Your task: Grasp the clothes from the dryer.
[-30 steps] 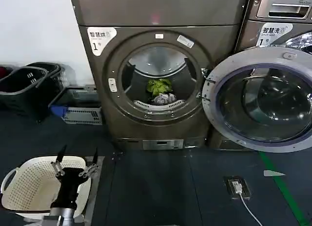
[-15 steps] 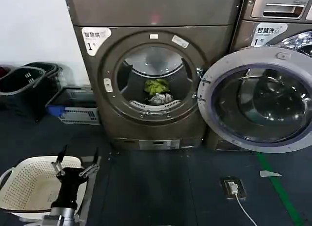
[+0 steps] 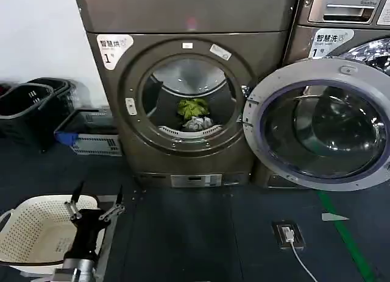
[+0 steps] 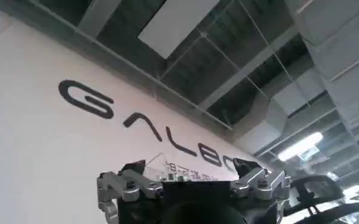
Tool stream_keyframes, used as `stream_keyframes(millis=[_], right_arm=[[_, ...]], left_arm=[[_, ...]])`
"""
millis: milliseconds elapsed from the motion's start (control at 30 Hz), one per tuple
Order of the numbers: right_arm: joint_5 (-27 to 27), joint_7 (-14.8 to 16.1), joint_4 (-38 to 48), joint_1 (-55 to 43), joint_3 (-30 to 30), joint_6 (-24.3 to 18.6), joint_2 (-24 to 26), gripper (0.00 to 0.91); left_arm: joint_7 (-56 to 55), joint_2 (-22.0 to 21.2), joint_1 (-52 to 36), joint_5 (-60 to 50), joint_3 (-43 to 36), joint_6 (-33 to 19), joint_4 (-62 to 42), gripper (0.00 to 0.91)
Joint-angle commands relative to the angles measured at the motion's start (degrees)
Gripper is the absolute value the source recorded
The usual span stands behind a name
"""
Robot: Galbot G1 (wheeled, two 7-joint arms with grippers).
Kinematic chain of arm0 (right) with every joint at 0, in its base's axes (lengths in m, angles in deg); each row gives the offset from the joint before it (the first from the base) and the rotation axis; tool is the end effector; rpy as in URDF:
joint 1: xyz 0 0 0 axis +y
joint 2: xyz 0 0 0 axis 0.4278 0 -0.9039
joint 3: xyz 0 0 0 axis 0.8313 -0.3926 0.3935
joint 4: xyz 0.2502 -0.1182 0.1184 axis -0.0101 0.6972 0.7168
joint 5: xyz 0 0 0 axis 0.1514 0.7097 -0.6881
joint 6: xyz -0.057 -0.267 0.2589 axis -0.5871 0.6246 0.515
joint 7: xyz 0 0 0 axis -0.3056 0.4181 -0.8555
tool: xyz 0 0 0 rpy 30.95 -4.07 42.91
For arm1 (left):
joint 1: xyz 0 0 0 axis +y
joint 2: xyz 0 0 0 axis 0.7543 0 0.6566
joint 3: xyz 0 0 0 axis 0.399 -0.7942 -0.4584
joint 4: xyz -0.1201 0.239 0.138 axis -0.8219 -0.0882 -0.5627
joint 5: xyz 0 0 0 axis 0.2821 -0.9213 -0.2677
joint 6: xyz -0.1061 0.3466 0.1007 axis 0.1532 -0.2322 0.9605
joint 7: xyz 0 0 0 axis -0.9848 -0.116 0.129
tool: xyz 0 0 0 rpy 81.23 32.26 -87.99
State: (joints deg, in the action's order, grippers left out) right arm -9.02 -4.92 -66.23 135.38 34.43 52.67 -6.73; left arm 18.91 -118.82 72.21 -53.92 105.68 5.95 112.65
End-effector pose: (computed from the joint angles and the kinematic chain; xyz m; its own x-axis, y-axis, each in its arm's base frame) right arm 0.0771 -0.2776 -0.0003 -0.3421 0.5649 -0.7509 0.6902 0.6934 0.2071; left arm 0.2194 0.0486 -0.2096 -0.9764 0.0304 -0.2140 -0.0283 0.9636 0.2658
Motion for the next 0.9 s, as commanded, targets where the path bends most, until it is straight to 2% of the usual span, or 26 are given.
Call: stream_keyframes(millis=[33, 900], right_arm=[[-0.01, -0.05, 0.02, -0.04, 0.0, 0.0, 0.05, 0.907], [0.08, -0.1, 0.02, -0.2, -0.15, 0.02, -0.01, 0.907]], left_arm=[[0.01, 0.0, 0.02, -0.01, -0.01, 0.0, -0.01, 0.907], [0.04, -0.06, 0.09, -0.04, 0.01, -0.13, 0.02, 0.907]])
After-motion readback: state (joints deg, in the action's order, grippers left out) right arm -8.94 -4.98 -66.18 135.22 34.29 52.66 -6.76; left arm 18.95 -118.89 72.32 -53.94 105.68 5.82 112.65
